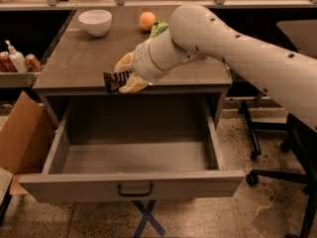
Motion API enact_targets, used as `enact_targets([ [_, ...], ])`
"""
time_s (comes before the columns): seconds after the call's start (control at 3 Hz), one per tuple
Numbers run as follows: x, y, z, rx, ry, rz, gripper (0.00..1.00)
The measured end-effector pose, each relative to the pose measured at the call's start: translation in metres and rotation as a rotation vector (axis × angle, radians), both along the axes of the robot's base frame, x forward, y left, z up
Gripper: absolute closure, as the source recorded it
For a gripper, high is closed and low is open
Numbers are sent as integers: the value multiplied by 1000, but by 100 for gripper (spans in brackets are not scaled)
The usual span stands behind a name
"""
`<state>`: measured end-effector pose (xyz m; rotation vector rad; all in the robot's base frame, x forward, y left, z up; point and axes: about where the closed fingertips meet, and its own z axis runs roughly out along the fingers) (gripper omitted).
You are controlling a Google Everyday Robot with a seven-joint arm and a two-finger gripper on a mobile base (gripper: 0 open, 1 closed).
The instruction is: Pick rxbar chocolate from top drawer and place on counter
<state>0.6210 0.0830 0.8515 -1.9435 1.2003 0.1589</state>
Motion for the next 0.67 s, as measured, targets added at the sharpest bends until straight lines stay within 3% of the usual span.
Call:
enact_targets([
  [0.33,35,22,19,23,-45,47,100],
  [0.67,67,37,21,41,-49,38,81],
])
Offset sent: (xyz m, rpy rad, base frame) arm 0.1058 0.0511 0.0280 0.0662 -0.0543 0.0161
